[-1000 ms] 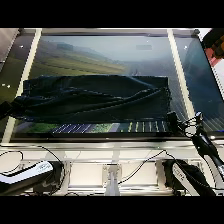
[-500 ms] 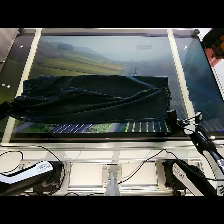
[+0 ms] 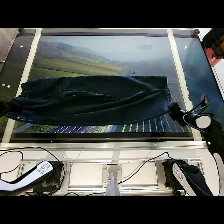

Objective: Fold the clothes and pants, and hang the long-sleeved shirts on hangers.

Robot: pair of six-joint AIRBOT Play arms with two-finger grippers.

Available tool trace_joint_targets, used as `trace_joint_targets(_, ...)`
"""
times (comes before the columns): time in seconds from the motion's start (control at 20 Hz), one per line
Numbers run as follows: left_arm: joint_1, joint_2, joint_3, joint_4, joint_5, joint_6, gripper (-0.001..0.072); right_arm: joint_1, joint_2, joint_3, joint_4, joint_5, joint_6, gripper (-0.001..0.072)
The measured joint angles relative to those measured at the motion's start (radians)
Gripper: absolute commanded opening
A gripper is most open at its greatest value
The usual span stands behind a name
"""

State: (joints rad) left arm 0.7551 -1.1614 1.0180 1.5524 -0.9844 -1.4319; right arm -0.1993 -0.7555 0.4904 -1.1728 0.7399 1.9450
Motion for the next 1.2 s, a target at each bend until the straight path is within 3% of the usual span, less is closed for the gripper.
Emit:
trace_joint_targets(0.3, 0.002, 0.058, 0.0, -0.023, 0.006, -0.001, 0.0047, 0.0, 0.104, 0.13, 0.029, 0.003, 0.003, 0.0027)
trace_joint_targets(0.65, 0.002, 0.064, 0.0, -0.412, 0.158, -0.051, 0.0045, 0.066, -0.016, 0.19, 0.174, -0.3, 0.015, 0.0027)
trace_joint_targets(0.85, 0.001, 0.044, 0.001, -0.52, 0.269, -0.174, 0.0043, 0.161, -0.201, 0.275, 0.199, -0.478, 0.032, 0.0026)
trace_joint_targets(1.2, -0.069, -0.112, 0.113, -0.566, 0.371, -0.351, 0.0043, 0.206, -0.502, 0.493, 0.208, -0.649, 0.139, 0.0026)
